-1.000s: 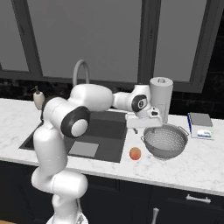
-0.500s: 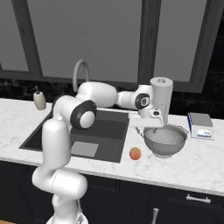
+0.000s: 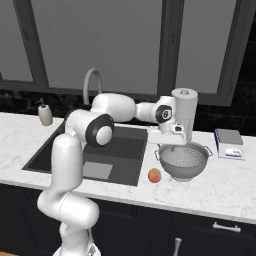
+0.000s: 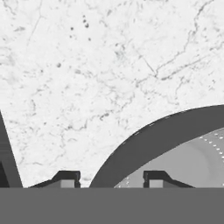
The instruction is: Put the colander in the sink, put the peach, apple in the colander, and turn on the sink faucet and pour water over the colander.
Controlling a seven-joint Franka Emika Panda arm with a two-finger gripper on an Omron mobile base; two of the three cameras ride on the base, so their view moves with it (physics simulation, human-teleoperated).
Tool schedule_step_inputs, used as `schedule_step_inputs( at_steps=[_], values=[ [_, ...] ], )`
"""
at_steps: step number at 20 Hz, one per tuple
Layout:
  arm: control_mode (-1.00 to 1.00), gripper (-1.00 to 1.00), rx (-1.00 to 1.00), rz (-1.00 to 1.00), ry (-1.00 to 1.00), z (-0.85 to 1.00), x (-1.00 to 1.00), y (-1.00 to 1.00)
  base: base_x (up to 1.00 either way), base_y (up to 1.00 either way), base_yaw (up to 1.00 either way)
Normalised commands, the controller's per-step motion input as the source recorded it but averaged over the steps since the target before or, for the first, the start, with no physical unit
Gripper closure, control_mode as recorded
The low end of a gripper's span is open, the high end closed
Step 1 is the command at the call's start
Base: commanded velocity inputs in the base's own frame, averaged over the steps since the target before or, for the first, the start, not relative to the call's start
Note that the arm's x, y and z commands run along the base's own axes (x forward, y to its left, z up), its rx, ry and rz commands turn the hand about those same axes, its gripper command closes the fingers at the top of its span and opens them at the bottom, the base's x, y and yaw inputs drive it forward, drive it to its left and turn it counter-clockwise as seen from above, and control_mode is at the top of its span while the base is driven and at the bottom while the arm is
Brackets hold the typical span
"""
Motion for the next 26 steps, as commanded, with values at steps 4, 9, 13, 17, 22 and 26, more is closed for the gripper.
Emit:
schedule_step_inputs(
  at_steps=[4,9,13,17,22,26],
  values=[
    [-1.00,1.00,0.00,-0.18,0.00,-0.50,-0.43,0.00,0.00,0.00,0.00],
    [-1.00,1.00,0.01,-0.19,-0.01,-0.33,-0.38,0.00,0.00,0.00,0.00],
    [-1.00,1.00,0.05,-0.03,0.00,0.21,-0.20,0.01,0.00,0.00,0.00],
    [-1.00,1.00,0.02,0.00,0.00,0.66,-0.57,0.13,0.00,0.00,0.00],
    [-1.00,1.00,-0.01,0.02,0.00,0.82,-0.51,0.24,0.00,0.00,0.00],
    [-1.00,1.00,-0.10,0.11,0.00,0.81,-0.56,0.38,0.00,0.00,0.00]
  ],
)
